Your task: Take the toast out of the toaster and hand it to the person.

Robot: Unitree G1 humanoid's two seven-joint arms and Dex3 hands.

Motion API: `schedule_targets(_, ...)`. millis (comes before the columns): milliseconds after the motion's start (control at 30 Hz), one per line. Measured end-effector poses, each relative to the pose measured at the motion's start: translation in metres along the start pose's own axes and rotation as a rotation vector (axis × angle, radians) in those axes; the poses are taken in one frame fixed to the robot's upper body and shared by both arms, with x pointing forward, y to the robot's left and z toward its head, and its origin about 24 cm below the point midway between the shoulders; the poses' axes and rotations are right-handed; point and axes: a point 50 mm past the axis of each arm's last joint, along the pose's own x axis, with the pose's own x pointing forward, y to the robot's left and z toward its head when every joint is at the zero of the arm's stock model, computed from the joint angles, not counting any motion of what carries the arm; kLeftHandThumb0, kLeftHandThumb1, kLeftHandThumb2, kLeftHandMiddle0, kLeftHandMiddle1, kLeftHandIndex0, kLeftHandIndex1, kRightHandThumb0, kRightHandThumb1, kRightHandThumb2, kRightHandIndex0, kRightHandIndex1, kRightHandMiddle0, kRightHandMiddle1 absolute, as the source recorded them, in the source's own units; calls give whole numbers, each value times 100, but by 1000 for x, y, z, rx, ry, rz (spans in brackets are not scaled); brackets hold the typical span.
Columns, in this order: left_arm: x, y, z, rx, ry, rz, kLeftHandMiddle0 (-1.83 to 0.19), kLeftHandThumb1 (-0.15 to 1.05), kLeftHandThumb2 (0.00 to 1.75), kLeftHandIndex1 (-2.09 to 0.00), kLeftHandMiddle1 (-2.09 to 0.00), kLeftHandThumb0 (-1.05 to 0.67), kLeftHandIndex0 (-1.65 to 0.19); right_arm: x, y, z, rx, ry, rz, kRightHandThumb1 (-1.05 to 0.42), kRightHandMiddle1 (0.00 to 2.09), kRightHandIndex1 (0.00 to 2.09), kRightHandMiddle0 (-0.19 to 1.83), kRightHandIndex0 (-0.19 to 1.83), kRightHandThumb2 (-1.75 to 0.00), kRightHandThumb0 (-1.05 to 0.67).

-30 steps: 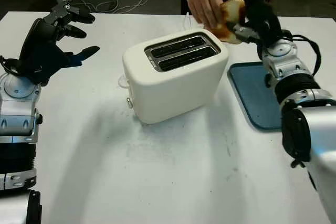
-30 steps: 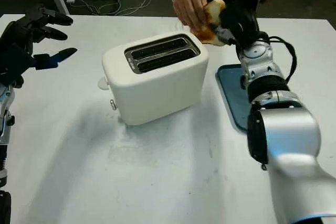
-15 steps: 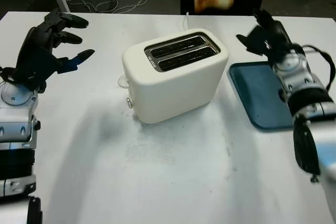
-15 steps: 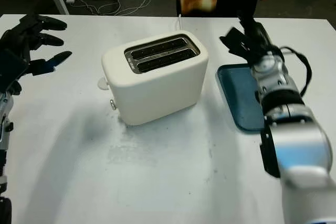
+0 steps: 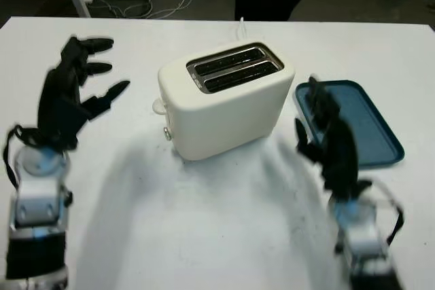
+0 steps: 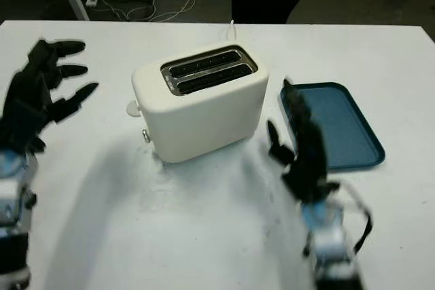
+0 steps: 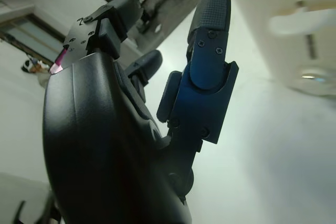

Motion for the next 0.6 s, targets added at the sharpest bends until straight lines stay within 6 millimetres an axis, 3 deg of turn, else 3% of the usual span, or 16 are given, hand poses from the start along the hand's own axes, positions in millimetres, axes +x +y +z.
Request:
schedule_targets(233,-38,-37,-35,-166,125,-4,0,92,31,-75,-89,-77,0,-5,12,-4,45,69,-31,-92,0,0,8,8,-77,-59)
schedule_targets(600,-48,-54,-51,-162,169,48,0,92,48,-76,-100,-81,-4,-5,11,-10,26,151,-80,-92,0,1,8,9,-75,-58)
